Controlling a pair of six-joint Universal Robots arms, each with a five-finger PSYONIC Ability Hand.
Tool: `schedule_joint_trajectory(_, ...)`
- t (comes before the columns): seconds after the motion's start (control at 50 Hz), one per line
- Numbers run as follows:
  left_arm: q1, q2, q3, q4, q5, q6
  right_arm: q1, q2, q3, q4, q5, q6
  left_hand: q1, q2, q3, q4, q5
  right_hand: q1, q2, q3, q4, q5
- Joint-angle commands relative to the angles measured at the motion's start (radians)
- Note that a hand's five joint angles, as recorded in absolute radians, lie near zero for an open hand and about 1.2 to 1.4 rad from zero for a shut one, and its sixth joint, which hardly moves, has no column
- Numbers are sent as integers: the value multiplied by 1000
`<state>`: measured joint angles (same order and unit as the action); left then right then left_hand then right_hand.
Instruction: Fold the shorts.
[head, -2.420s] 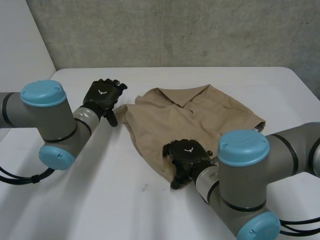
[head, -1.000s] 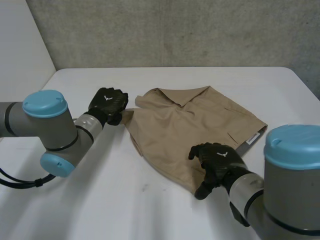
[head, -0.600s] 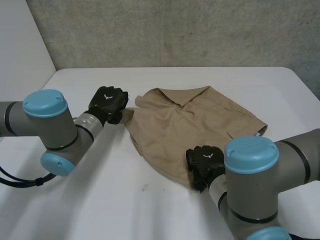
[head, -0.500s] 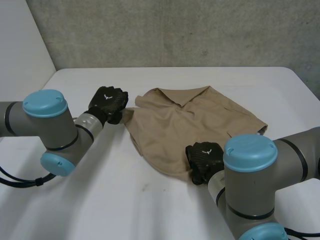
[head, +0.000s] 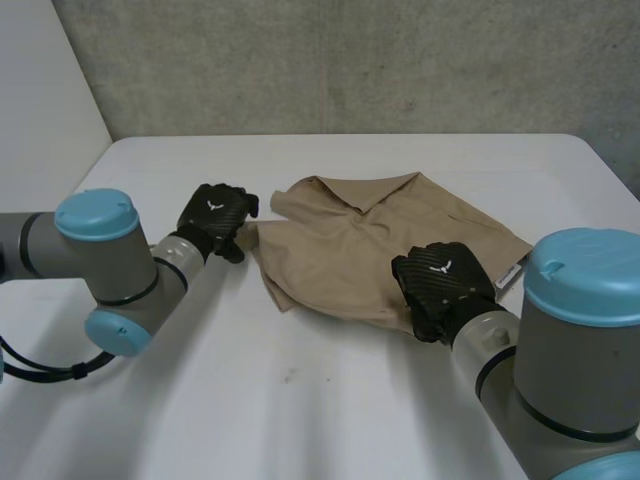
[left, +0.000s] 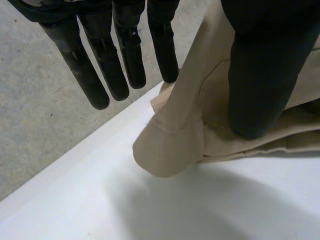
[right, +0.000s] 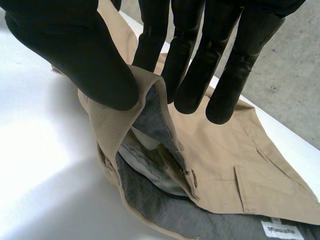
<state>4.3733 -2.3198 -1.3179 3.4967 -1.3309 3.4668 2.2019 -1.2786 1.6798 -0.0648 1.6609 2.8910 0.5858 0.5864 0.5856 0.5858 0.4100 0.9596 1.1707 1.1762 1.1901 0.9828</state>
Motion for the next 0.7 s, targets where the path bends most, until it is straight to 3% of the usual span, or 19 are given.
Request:
schedule_joint_trajectory(0.02,-1,-56,43,4,1,1,-27,-51,35,5,-1,-3,277,276,277,277,278,437,226,220,206,239)
schedule_joint_trajectory(0.04,-3,-79,72,8,-2,-2,-27,-57,41,5,-3,-3,506,506,506,506,507,437,226,220,206,239)
schedule_joint_trajectory(0.12,-3,-111,108,16,-4,-3,-33,-70,63,3,-12,-3,810,809,810,810,811,437,226,220,206,239)
schedule_joint_trajectory(0.26,-3,-112,100,77,-19,12,-56,-73,58,6,-35,-22,810,810,811,810,812,437,226,220,206,239)
schedule_joint_trajectory(0.44,-3,328,-130,-2,-22,31,-123,-142,-23,48,-35,-159,810,810,811,810,812,437,226,220,206,239)
schedule_joint_trajectory(0.48,-5,366,-149,-15,-21,32,-123,-166,-44,51,-33,-183,810,810,811,810,812,437,226,220,206,239)
schedule_joint_trajectory(0.5,-11,481,-190,-54,-22,29,-126,-189,-66,49,-33,-202,810,810,811,810,812,437,226,220,206,239)
schedule_joint_trajectory(0.56,-12,527,-204,-73,-21,29,-128,-212,-95,52,-35,-220,810,810,811,810,812,437,226,220,206,239)
schedule_joint_trajectory(0.58,-12,680,-258,-156,-19,29,-129,-220,-110,53,-35,-231,810,810,811,810,812,437,226,220,206,239)
schedule_joint_trajectory(0.7,-20,839,-357,-342,-18,26,-185,-217,-153,86,-35,-282,810,810,811,810,812,437,226,220,206,239)
